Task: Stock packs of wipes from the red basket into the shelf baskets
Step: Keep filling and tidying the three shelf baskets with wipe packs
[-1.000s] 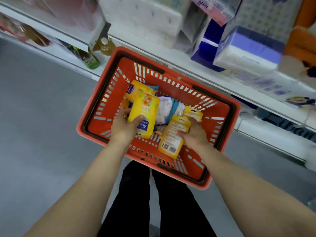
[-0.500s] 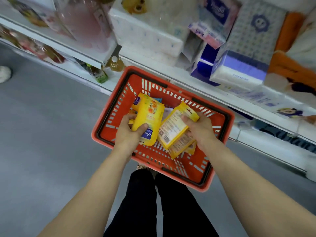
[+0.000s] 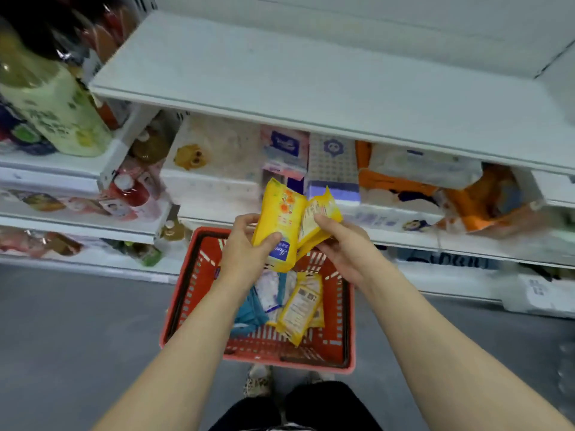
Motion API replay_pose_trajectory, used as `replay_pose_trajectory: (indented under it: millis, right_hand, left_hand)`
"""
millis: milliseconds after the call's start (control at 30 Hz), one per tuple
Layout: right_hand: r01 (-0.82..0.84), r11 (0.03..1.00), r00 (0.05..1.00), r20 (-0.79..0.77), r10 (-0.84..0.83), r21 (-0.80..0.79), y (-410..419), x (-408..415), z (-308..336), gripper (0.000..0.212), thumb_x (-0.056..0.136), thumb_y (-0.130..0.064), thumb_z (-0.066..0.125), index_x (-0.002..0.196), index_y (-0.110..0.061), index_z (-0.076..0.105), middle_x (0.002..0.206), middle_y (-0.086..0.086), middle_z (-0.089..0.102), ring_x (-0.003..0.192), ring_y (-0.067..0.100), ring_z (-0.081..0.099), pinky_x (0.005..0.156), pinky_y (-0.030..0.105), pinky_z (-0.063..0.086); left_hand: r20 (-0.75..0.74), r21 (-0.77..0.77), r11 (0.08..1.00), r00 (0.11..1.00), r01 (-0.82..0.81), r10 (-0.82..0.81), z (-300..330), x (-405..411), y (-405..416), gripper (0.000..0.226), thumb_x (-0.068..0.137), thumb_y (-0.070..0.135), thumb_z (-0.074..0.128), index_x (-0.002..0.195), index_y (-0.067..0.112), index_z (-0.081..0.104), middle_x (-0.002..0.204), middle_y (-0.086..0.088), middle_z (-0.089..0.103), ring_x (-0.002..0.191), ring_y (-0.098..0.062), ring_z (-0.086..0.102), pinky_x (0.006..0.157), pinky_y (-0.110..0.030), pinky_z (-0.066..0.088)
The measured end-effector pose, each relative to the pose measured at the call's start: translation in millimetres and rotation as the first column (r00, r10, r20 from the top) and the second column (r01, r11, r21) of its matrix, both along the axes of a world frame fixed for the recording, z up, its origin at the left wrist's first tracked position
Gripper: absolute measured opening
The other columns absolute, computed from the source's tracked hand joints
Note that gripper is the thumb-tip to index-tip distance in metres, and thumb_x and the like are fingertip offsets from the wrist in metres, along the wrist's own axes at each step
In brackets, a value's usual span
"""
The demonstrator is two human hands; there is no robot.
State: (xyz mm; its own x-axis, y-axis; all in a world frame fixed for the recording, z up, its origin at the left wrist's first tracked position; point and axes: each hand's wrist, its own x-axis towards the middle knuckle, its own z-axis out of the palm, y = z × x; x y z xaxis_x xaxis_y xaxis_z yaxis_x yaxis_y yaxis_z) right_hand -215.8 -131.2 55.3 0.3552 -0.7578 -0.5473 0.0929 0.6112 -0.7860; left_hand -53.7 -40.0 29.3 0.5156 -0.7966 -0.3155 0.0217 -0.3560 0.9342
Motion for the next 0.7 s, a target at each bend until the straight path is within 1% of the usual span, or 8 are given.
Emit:
replay_pose_trajectory:
  millis: [100,167,300,400,467,533,600,700]
  right_hand:
    - [-0.038,0.996,0.993,0.110,0.048,-0.085,-4,-23,28,0.023,0.088,-0.022,0.068,0.103,-0.006,0.073,0.104,0.009,0.075,0.100,0.019,0.070,0.098,0.034,0.053]
    - [-0.011,0.992,0.985,0.168,0.033,-0.129,-8,-42,39,0.020,0.088,-0.018,0.067,0.104,-0.007,0.072,0.104,0.009,0.075,0.102,0.018,0.069,0.099,0.033,0.052]
    - [0.106,0.952,0.994,0.069,-0.090,-0.289,-15,-86,54,0.039,0.087,0.006,0.065,0.126,0.002,0.059,0.111,0.018,0.068,0.100,0.026,0.067,0.083,0.030,0.058]
    - [0.121,0.894,0.985,-0.059,-0.162,-0.431,-19,-133,69,0.045,0.082,-0.007,0.077,0.124,-0.010,0.059,0.115,0.009,0.062,0.096,0.015,0.062,0.072,0.021,0.052]
    - [0.125,0.873,0.977,-0.096,-0.191,-0.471,-19,-172,80,0.064,0.076,-0.021,0.084,0.132,-0.017,0.053,0.119,-0.001,0.062,0.106,0.011,0.062,0.075,0.020,0.050]
    - [0.089,0.894,0.975,-0.144,-0.168,-0.438,-15,-218,87,0.070,0.071,-0.041,0.085,0.130,-0.017,0.056,0.119,0.000,0.069,0.111,0.019,0.065,0.081,0.029,0.052]
    - [0.055,0.918,0.962,-0.225,-0.154,-0.393,-6,-268,96,0.071,0.064,-0.058,0.084,0.120,-0.019,0.063,0.110,0.003,0.075,0.105,0.025,0.068,0.082,0.040,0.053]
    - [0.140,0.897,0.941,-0.225,-0.252,-0.420,4,-344,108,0.062,0.068,-0.051,0.080,0.115,-0.014,0.063,0.105,0.008,0.075,0.087,0.025,0.070,0.064,0.035,0.056]
  left_hand:
    - [-0.002,-0.076,0.996,0.999,0.054,-0.054,22,-16,-13,0.043,0.084,0.027,0.078,0.117,0.030,0.051,0.100,-0.004,0.075,0.081,-0.018,0.075,0.074,-0.045,0.061]
    - [0.007,-0.126,0.989,0.997,0.077,-0.076,38,-30,-21,0.042,0.084,0.026,0.078,0.116,0.029,0.052,0.104,-0.006,0.074,0.086,-0.019,0.074,0.077,-0.046,0.061]
    - [-0.024,-0.226,0.960,0.985,0.164,-0.173,75,-73,-35,0.039,0.086,0.012,0.075,0.117,0.018,0.052,0.098,0.000,0.072,0.072,-0.005,0.072,0.060,-0.024,0.058]
    - [-0.020,-0.276,0.933,0.969,0.231,-0.246,100,-116,-45,0.037,0.086,0.011,0.074,0.116,0.017,0.053,0.092,0.007,0.070,0.067,-0.001,0.071,0.055,-0.020,0.055]
    - [-0.032,-0.304,0.916,0.958,0.261,-0.283,110,-150,-51,0.034,0.087,0.012,0.074,0.112,0.021,0.053,0.087,0.006,0.071,0.065,-0.005,0.071,0.052,-0.021,0.053]
    - [-0.051,-0.317,0.906,0.949,0.282,-0.313,118,-192,-54,0.031,0.087,0.012,0.073,0.108,0.024,0.054,0.083,0.005,0.073,0.066,-0.008,0.072,0.052,-0.022,0.053]
    - [-0.051,-0.334,0.891,0.939,0.306,-0.341,125,-239,-57,0.030,0.087,0.011,0.073,0.109,0.021,0.056,0.088,0.005,0.073,0.069,-0.008,0.072,0.054,-0.021,0.053]
    - [-0.035,-0.357,0.873,0.929,0.333,-0.368,132,-309,-64,0.037,0.085,0.011,0.075,0.118,0.016,0.057,0.102,-0.003,0.071,0.076,-0.009,0.070,0.056,-0.019,0.052]
